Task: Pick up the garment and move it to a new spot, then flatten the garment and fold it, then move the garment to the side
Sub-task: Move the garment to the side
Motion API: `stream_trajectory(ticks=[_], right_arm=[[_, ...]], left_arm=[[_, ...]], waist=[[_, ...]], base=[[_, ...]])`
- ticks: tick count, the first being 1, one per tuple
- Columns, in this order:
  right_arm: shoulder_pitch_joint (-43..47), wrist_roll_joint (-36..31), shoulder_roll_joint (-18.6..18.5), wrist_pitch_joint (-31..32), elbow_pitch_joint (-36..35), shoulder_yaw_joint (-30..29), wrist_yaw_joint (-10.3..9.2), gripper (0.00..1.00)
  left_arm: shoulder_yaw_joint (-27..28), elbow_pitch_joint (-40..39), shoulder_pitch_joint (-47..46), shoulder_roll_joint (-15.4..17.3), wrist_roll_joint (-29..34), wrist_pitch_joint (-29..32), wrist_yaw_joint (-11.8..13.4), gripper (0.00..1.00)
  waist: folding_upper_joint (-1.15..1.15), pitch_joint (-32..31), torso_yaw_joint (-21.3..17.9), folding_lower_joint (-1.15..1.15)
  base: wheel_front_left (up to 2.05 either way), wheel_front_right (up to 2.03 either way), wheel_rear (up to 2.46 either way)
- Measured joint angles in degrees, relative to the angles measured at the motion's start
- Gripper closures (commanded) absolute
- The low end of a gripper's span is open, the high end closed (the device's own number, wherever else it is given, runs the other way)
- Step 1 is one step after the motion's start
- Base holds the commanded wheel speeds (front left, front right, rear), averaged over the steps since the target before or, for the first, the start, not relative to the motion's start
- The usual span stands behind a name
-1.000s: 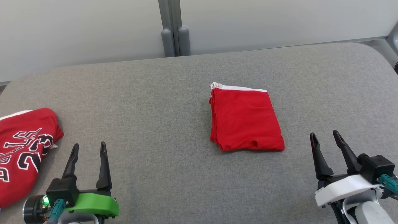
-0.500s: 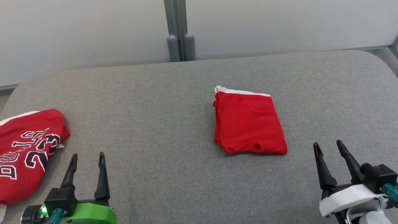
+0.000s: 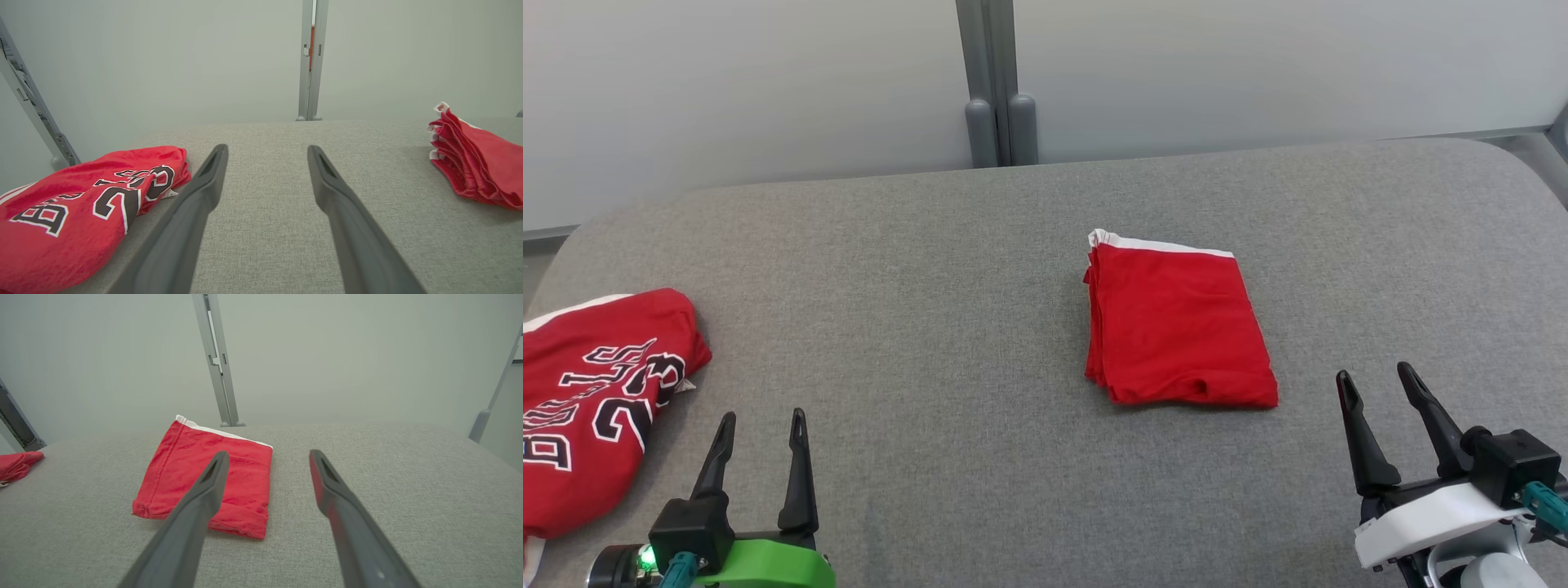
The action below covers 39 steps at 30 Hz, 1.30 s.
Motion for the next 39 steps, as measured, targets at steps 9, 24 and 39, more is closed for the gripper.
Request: stream_trajectory(ticks=[9,24,39], right_arm=[[0.1,-0.3,0.1,0.0,-0.1,-0.1,0.0,0.0],[0.1,-0.4,0.4,0.0,-0.1,-0.1,0.0,0.0],[-4.3,-0.5,-1.9,0.0,1.9,2.1,0.0,0.0]], left_arm=[[0.0,0.0,0.0,0.0,0.0,0.0,-0.1,0.0],[0.1,-0.1,0.0,-0.1,0.0,0.0,-0.2,0.0],[0.1,-0.2,0.0,-0.1,0.0,0.0,-0.2,0.0]], waist=[[0.0,0.2,0.0,0.0],[0.0,-0.2,0.1,0.0],[0.0,-0.1,0.7,0.0]], base=[[0.0,0.0,0.0],[0.0,0.0,0.0],[0.0,0.0,0.0]])
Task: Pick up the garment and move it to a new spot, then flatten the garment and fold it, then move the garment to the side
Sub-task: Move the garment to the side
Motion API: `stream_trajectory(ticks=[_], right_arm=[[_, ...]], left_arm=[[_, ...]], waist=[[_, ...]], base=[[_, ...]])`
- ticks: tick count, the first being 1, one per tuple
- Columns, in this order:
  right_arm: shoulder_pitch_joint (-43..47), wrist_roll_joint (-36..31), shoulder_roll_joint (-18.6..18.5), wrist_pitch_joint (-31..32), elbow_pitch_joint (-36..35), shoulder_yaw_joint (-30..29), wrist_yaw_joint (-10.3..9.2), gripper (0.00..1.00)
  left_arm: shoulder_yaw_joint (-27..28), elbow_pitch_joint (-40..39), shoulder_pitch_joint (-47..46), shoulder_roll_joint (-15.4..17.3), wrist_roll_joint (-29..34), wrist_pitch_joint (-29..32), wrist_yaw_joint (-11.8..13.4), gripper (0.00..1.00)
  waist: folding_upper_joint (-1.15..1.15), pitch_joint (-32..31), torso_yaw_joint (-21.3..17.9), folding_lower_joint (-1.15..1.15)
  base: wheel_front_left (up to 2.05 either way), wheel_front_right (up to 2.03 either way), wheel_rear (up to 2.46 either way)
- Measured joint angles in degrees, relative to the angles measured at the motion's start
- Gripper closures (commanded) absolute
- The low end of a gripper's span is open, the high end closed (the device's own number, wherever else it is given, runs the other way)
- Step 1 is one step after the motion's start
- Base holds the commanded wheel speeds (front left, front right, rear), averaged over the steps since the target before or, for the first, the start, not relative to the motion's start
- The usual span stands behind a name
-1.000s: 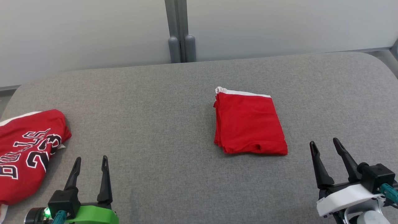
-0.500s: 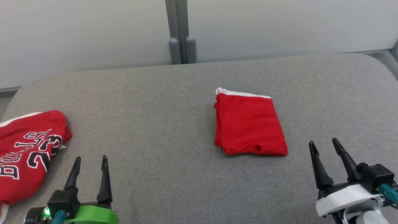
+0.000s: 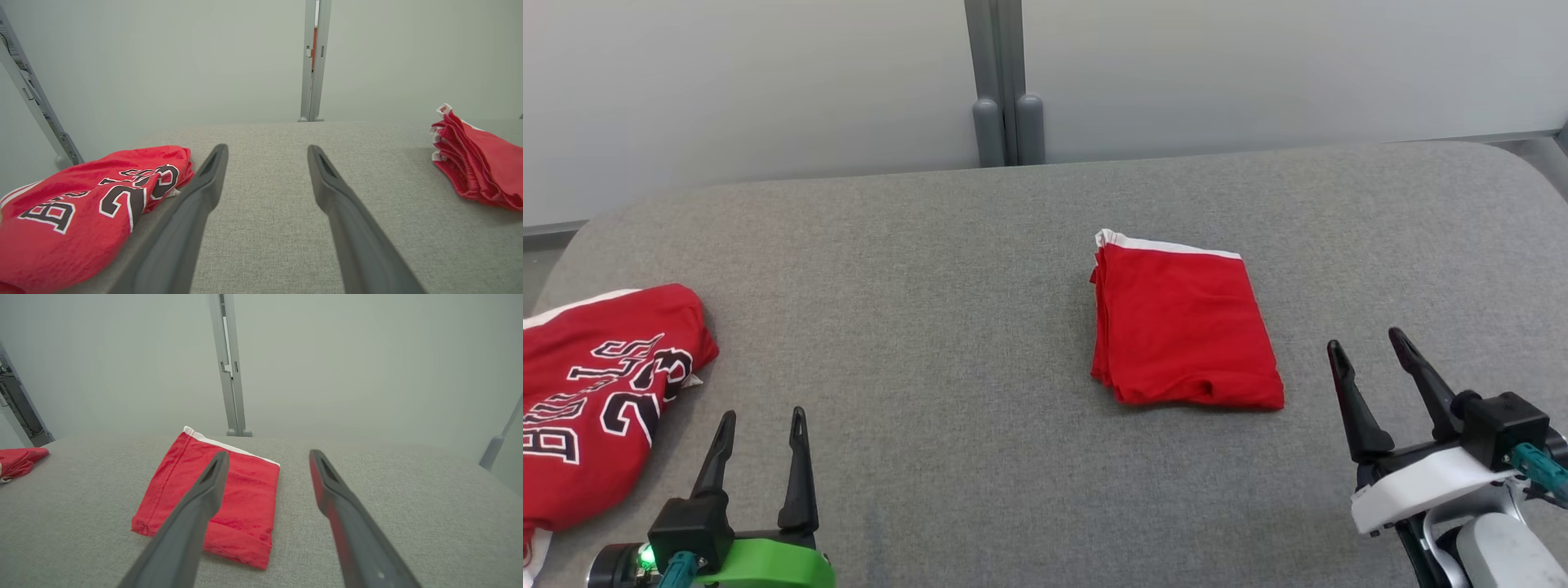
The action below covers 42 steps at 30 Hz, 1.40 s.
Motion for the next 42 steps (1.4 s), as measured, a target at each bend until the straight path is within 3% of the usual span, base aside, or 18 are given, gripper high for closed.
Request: stream_trajectory(ticks=[8,18,36,38,42], right_arm=[[-8.7,0.3,-3.3,0.0,8.1,3.1,0.0,0.0],[-22.0,3.7,-5.0,1.0,23.8,8.6,0.0,0.0],[-32.7,13.2,-3.5,4.0,45.5,20.2,0.0,0.0],[-33.2,14.9,-3.3,4.1,45.9,21.5,0.0,1.0],[-34.5,17.0,-3.6,4.1,46.1,24.1,0.07,1.0]], left_arm=[[-0.2,-0.1,-1.0,0.0,0.1,0.0,-0.1,0.0],[-2.5,0.0,-4.2,0.0,-0.1,0.0,-0.2,0.0],[-6.1,1.1,-8.6,0.0,-2.1,0.0,1.1,0.0],[-6.2,1.1,-8.9,0.0,-2.3,0.0,1.1,0.0],[-6.4,1.0,-9.2,0.0,-2.5,0.0,1.4,0.0]], waist=[[0.0,1.6,1.1,0.0],[0.0,5.9,3.2,0.0],[0.0,12.4,7.6,0.0],[0.0,12.6,7.5,0.0],[0.0,13.0,7.3,0.0]], base=[[0.0,0.0,0.0],[0.0,0.0,0.0],[0.0,0.0,0.0],[0.0,0.0,0.0],[0.0,0.0,0.0]])
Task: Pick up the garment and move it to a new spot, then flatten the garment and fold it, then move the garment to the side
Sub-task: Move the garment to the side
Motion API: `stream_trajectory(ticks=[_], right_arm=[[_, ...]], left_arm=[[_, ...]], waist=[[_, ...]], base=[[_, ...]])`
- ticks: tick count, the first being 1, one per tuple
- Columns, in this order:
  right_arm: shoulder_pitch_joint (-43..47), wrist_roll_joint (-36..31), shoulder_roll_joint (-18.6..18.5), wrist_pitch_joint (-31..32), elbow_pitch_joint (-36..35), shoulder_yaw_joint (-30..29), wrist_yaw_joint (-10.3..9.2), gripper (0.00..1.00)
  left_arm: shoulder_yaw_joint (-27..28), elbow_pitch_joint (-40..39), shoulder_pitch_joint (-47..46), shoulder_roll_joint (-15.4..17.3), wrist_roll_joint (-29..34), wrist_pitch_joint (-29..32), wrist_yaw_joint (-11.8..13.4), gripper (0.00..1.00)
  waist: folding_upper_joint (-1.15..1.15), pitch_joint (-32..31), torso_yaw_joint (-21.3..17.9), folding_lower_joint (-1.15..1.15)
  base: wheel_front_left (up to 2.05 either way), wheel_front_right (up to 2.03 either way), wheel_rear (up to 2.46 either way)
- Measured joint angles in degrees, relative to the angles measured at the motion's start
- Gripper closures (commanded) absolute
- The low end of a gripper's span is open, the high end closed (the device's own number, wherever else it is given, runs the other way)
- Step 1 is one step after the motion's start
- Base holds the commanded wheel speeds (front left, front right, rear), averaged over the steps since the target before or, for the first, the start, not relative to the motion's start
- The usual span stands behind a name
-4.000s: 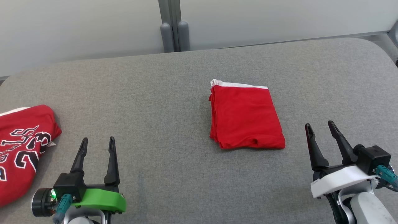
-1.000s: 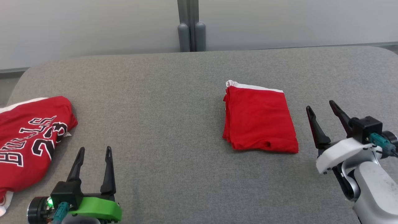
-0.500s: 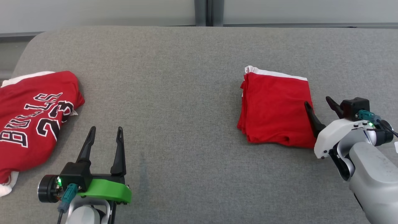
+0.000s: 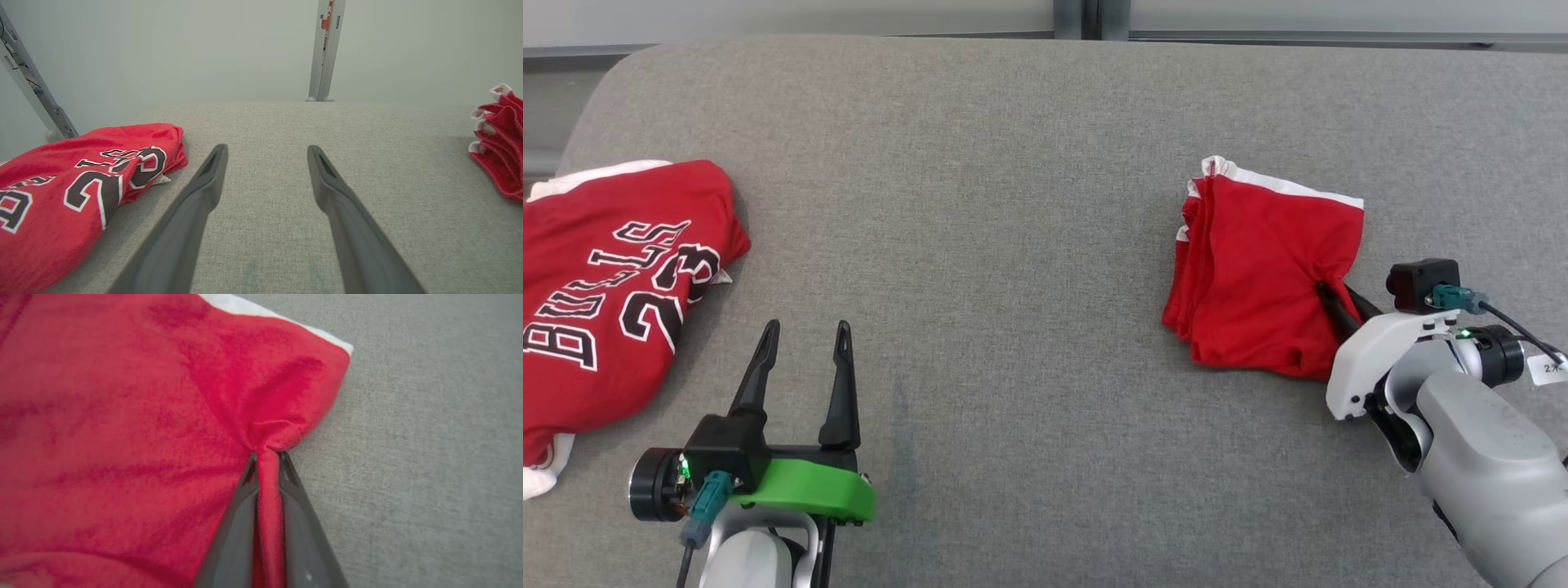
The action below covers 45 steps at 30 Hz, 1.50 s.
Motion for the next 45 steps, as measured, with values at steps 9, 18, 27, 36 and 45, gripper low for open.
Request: stream_trajectory(ticks=[9,18,27,36,45], right_arm=[[-6.5,0.8,-5.8,1.3,-0.9,7.3,0.01,1.0],[-16.9,1.8,-18.0,3.6,-4.8,13.5,0.0,1.0],[-22.4,5.1,-30.1,4.4,-8.4,15.7,-0.01,1.0],[-25.0,8.8,-36.8,4.2,-9.1,15.2,0.0,1.0],[-27.3,9.0,-37.5,4.1,-7.3,15.6,-0.01,1.0]], left_arm=[[-0.4,-0.8,-1.2,0.0,-0.1,0.0,0.4,0.0],[-1.2,-3.0,-6.5,0.0,0.0,0.0,0.6,0.0],[-2.0,-4.7,-10.9,0.0,1.8,0.0,-0.2,0.0],[-1.8,-7.7,-11.7,0.5,3.8,0.0,-1.0,0.0],[-1.8,-8.0,-11.7,1.1,4.2,0.0,-1.5,0.0]], waist=[[0.0,2.4,-1.7,0.0],[0.0,9.3,-4.6,0.0],[0.0,16.7,-7.7,0.01],[0.0,21.3,-11.4,0.01],[0.0,22.4,-13.0,0.01]], base=[[0.0,0.0,0.0],[0.0,0.0,0.0],[0.0,0.0,0.0],[0.0,0.0,0.0],[0.0,0.0,0.0]])
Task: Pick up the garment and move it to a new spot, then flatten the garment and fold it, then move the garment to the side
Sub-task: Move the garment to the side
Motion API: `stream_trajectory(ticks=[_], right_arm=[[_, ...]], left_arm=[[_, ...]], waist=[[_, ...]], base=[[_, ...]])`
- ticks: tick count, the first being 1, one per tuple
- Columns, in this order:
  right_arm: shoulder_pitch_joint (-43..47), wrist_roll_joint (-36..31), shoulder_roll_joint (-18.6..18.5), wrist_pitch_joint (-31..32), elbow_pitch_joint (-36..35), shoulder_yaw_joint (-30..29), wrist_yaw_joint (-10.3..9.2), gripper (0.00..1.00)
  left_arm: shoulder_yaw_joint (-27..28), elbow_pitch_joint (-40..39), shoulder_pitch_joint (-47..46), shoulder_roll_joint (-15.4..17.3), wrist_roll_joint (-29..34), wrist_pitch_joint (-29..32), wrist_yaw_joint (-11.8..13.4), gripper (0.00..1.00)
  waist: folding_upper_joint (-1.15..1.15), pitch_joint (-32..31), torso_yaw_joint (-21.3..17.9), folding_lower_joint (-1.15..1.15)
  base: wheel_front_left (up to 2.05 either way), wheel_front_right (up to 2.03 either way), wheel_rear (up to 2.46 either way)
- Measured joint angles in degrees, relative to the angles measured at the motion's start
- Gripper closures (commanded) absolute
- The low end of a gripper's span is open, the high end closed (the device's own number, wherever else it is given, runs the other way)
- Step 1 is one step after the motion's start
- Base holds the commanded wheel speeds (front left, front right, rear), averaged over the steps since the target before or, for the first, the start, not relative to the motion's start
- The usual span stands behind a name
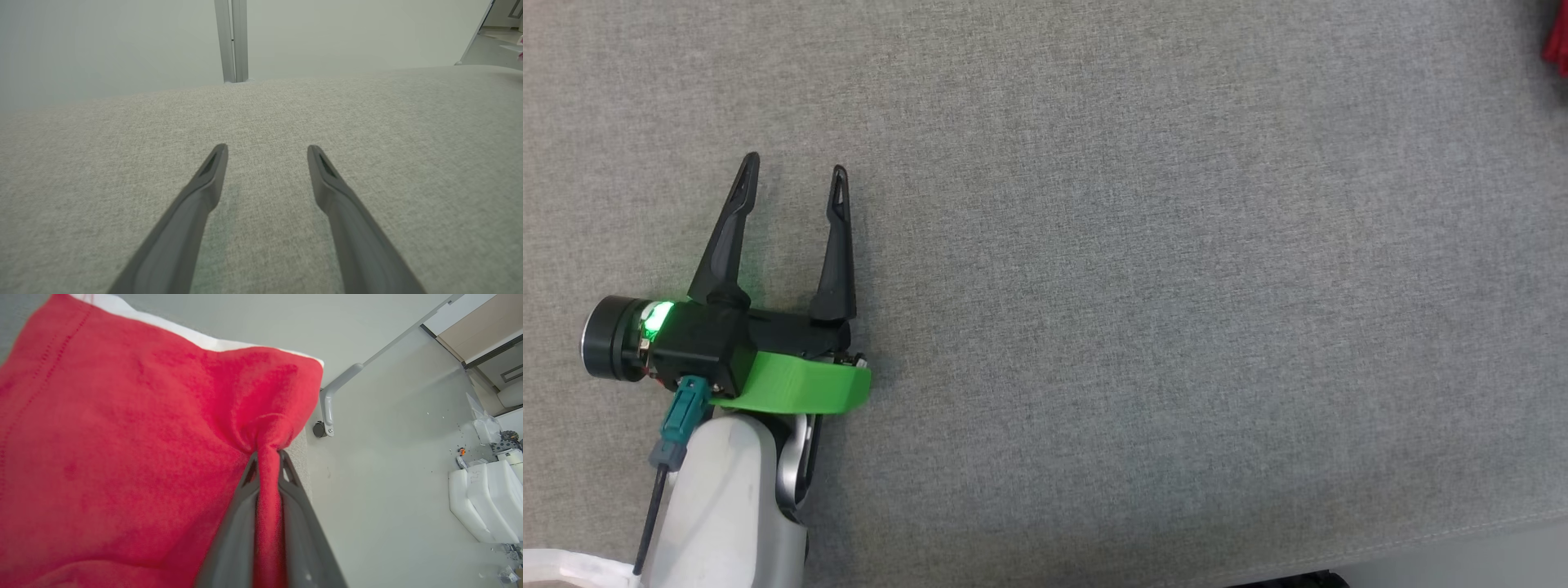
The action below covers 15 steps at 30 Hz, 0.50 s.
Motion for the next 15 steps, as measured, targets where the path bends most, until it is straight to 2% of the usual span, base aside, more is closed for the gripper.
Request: stream_trajectory(ticks=[1,2,3,4,15], right_arm=[[-0.1,-0.2,0.0,0.0,0.4,0.1,0.0,0.84],[-0.4,-0.4,0.2,-0.1,1.0,0.2,0.01,0.6],[-0.7,-0.7,0.3,-0.4,1.5,0.1,0.01,0.04],[-1.3,-0.9,0.5,-0.9,2.3,-0.2,0.0,0.0],[-2.9,-3.8,5.7,-6.7,6.7,-2.4,0.0,0.0]], left_arm=[[0.0,-0.1,0.0,0.0,0.0,0.0,0.0,0.0],[-0.1,-0.1,0.0,0.0,0.0,0.0,-0.1,0.0],[-0.1,-0.1,0.0,0.0,0.1,0.0,-0.1,0.0],[0.0,-0.2,0.0,0.0,0.1,0.0,-0.1,0.0],[0.9,0.9,1.1,-0.4,-0.2,0.0,0.1,0.0]], waist=[[0.0,0.0,0.1,0.0],[0.0,0.0,0.3,0.0],[0.0,0.0,0.4,0.0],[0.0,-0.1,0.5,0.0],[0.0,-3.0,0.6,0.0]], base=[[0.0,0.0,0.0],[0.0,0.0,0.0],[0.0,0.0,0.0],[0.0,0.0,0.0],[0.0,0.0,0.0]])
